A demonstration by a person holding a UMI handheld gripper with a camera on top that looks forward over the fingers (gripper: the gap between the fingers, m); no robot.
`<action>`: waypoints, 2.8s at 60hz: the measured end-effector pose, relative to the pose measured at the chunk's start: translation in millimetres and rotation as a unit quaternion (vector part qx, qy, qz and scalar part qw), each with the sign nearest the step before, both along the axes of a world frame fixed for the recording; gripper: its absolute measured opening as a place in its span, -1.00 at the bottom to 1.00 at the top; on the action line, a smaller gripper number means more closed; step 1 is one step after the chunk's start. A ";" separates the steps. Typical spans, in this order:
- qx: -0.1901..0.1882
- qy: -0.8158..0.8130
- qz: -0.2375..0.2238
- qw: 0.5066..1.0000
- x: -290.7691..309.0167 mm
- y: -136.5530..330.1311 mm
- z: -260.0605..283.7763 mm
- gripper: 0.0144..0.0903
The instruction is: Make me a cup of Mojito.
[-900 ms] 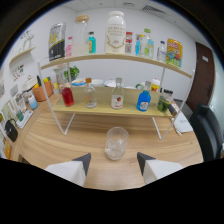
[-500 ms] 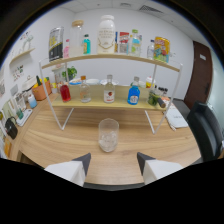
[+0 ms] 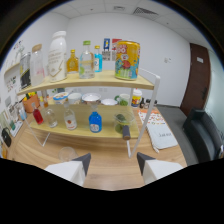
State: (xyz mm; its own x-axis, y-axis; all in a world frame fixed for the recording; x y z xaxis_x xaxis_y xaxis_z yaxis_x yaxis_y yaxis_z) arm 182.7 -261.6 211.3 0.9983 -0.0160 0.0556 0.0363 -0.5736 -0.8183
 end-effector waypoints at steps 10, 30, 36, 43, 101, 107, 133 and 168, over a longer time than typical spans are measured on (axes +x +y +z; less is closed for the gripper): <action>-0.001 0.007 0.007 1.000 19.9 53.4 -3.2 0.89; -0.046 0.010 0.003 0.999 36.3 104.4 -41.3 0.45; -0.055 0.012 0.002 0.998 38.2 110.1 -47.2 0.08; -0.077 0.023 0.002 0.997 37.3 111.0 -54.6 -0.38; -0.046 0.037 -0.014 0.998 -3.2 26.9 -19.7 -0.95; -0.054 0.038 -0.012 0.998 -22.9 10.8 -38.1 -0.95; -0.022 -0.084 0.024 0.996 -59.7 10.3 -56.8 -0.95; 0.187 -0.592 0.254 0.742 -73.7 52.2 1.6 -0.95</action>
State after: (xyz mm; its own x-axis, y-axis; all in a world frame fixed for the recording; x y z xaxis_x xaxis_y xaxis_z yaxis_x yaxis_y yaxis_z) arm 109.1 -209.4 212.9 0.1363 0.1112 0.9844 0.9901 0.0193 -0.1393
